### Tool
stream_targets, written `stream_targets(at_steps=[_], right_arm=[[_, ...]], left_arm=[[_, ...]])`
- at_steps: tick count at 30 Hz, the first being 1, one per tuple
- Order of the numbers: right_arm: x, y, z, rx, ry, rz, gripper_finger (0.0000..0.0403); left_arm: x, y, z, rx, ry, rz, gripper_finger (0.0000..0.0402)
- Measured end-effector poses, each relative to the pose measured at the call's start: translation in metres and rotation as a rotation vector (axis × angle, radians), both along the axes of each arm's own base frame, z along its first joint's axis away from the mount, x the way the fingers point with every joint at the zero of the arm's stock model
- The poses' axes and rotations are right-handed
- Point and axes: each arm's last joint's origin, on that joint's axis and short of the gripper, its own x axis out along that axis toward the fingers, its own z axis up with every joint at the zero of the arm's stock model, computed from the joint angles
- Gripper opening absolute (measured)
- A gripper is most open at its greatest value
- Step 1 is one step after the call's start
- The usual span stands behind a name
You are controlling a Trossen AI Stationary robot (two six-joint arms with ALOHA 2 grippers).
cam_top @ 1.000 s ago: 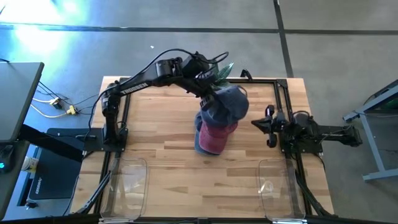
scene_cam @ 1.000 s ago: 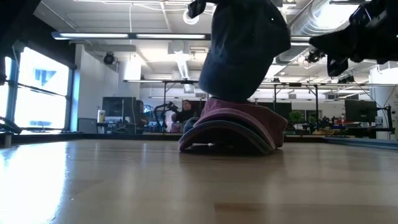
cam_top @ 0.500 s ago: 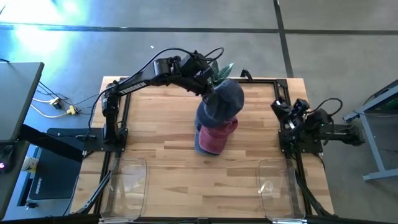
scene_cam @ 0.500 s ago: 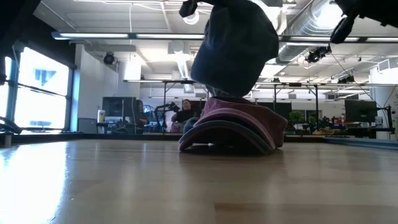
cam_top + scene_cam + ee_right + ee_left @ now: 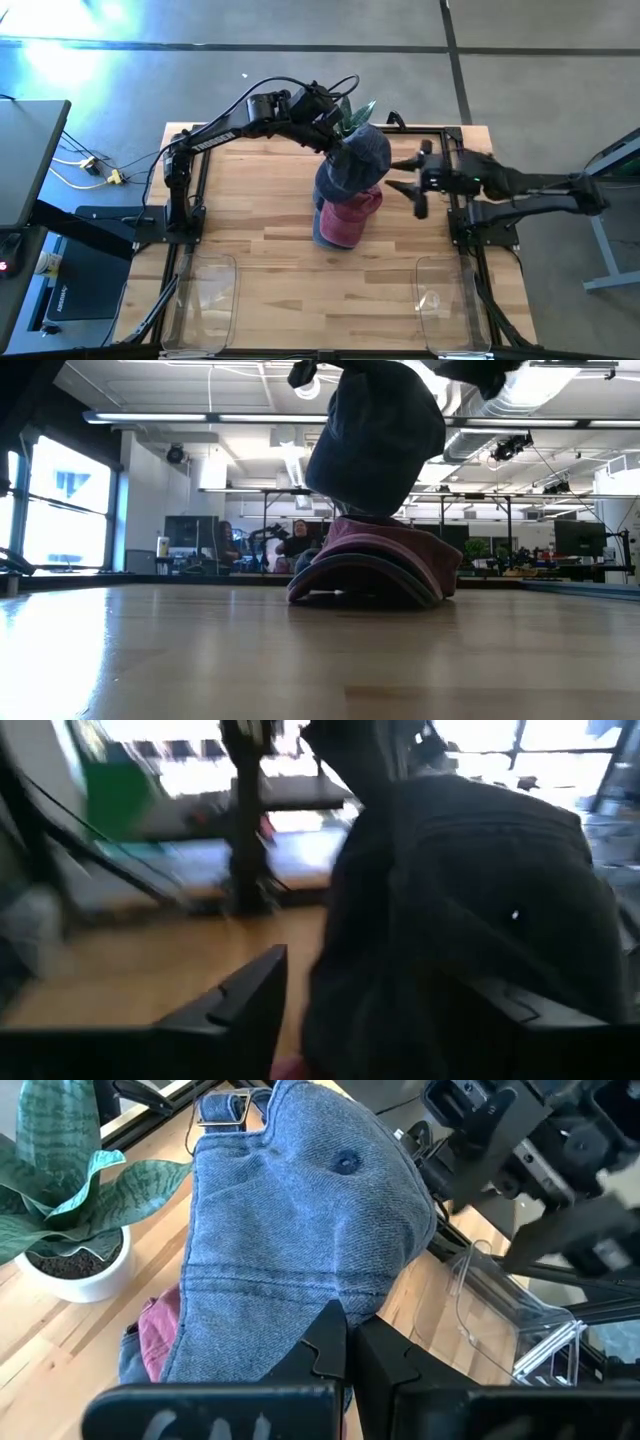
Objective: Pick & Place hat
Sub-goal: Put the blue cap into the right transparent bin
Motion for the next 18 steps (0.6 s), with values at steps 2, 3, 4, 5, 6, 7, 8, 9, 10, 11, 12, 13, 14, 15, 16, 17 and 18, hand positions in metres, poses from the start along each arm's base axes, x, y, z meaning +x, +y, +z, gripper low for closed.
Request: stream_targets(at_steps=[2,3,4,5,6,7,8,9,10,11,12,13,14,15,16,17,18], right_arm=[[0.014,-0.002,0.007,-0.061,0.075,-0.052,0.0239],[0.021,-0.003,0.012,-0.093,0.1,-0.08,0.0242],[0.027,-0.004,0.015,-0.127,0.124,-0.111,0.0244],[0.034,-0.004,0.018,-0.164,0.152,-0.148,0.0244],[0.04,-0.003,0.021,-0.203,0.178,-0.182,0.0243],[0.046,-0.002,0.023,-0.246,0.204,-0.211,0.0242],[0.052,-0.001,0.025,-0.291,0.229,-0.219,0.024],[0.058,0.0,0.026,-0.331,0.255,-0.218,0.0237],[0.064,0.001,0.026,-0.362,0.279,-0.203,0.0234],[0.069,0.002,0.025,-0.38,0.301,-0.181,0.023],[0.074,0.002,0.025,-0.384,0.316,-0.167,0.0225],[0.079,0.002,0.023,-0.38,0.331,-0.164,0.0218],[0.083,0.002,0.021,-0.366,0.346,-0.164,0.0208],[0.086,0.001,0.019,-0.35,0.365,-0.166,0.0195],[0.089,0.0,0.018,-0.331,0.38,-0.168,0.018],[0.091,0.0,0.017,-0.305,0.391,-0.157,0.0161],[0.093,-0.001,0.017,-0.276,0.398,-0.136,0.0139]], left_arm=[[0.0,0.0,0.0,0.0,0.0,-0.001,0.0],[0.0,0.0,0.0,0.002,0.0,-0.002,0.0],[0.0,0.0,0.0,0.007,0.0,-0.006,0.0],[0.0,0.0,0.0,0.01,0.001,-0.009,0.0],[0.0,0.0,0.0,0.013,0.001,-0.011,0.0],[0.0,0.0,0.0,0.013,0.001,-0.012,0.0],[0.0,0.0,0.0,0.012,-0.001,-0.015,0.0],[0.0,0.0,0.001,0.012,-0.006,-0.023,0.0],[0.001,0.0,0.001,0.011,-0.015,-0.036,0.0],[0.001,-0.001,0.002,0.012,-0.025,-0.052,0.0],[0.002,-0.001,0.003,0.011,-0.036,-0.07,0.0],[0.002,-0.002,0.003,0.005,-0.042,-0.092,0.0],[0.002,-0.002,0.003,-0.001,-0.046,-0.118,0.0],[0.002,-0.003,0.003,-0.007,-0.051,-0.149,0.0],[0.003,-0.004,0.003,-0.011,-0.055,-0.18,0.0],[0.003,-0.005,0.003,-0.016,-0.061,-0.217,0.0],[0.003,-0.006,0.003,-0.018,-0.067,-0.254,0.0]])
